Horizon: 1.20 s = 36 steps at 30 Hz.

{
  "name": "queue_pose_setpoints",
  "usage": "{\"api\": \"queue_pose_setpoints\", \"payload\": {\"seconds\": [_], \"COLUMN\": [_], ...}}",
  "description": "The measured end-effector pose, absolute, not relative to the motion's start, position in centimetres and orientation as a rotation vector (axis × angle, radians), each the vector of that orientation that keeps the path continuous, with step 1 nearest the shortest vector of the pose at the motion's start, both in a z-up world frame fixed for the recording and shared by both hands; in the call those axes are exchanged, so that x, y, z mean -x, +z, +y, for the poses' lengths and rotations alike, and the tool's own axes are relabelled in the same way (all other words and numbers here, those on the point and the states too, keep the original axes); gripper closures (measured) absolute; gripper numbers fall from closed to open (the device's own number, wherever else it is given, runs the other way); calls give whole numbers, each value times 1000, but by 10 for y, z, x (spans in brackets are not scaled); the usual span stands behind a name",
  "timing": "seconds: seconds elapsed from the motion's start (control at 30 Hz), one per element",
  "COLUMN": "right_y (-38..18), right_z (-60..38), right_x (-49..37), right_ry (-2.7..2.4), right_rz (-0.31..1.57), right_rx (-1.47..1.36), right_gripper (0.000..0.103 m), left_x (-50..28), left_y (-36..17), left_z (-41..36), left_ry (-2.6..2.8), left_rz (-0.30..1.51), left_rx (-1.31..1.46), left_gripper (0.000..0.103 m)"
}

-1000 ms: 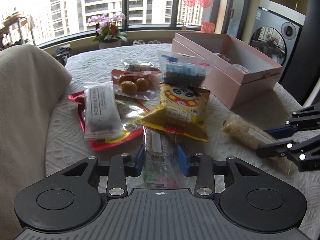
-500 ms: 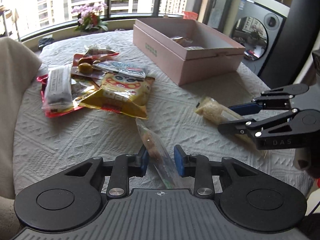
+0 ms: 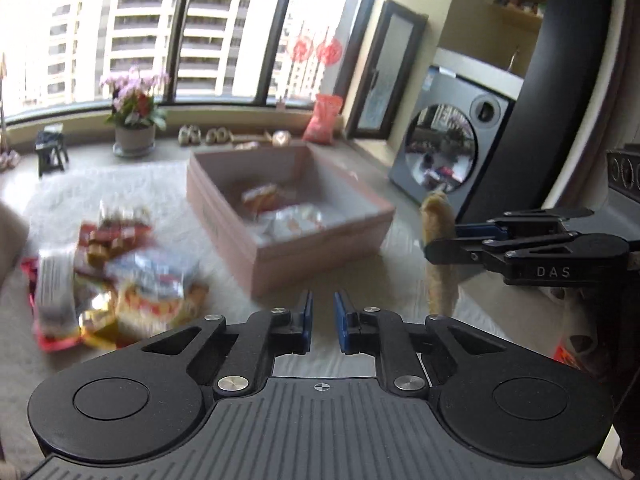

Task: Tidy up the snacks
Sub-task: 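Carry both bags over the pink box and open both tools to drop them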

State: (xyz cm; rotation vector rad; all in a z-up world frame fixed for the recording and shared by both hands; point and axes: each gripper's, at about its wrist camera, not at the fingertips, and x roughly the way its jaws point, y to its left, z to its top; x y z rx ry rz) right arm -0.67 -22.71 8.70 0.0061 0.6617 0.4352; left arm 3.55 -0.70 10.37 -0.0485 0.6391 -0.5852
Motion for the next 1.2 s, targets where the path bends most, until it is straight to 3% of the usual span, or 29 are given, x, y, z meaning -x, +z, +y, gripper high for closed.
{"api": "queue_pose_setpoints", "payload": {"seconds": [0.13,0.27,0.47,0.63,0.7,0.83,1.0,1.07,1.2], "right_y": [130,141,103,58,46,38,30,26,22], "right_z": [-253,-266,-268,-255,-250,-248,-245,-245,-243], "right_x": [4,-5,-15,-12,-4,2,1,0,-10], "right_ry": [336,312,385,397,384,373,344,340,339], "right_rz": [519,489,644,788,799,812,818,826,829], "right_rx": [-18,-36,-127,-137,-133,-126,-63,-60,-64], "right_gripper": [75,75,75,75,74,74,72,63,59], "left_x": [-66,-67,-19,8,11,18,20,15,5], "left_y": [127,113,61,36,27,24,29,29,23], "left_z": [-14,-26,-58,-71,-75,-81,-73,-70,-67], "left_ry": [-618,-699,-693,-660,-696,-764,-680,-633,-611], "left_rz": [581,683,843,861,890,879,837,842,887], "left_rx": [104,92,-237,-393,-402,-387,-383,-383,-372], "left_gripper": [87,84,80,80,79,61,62,62,60]}}
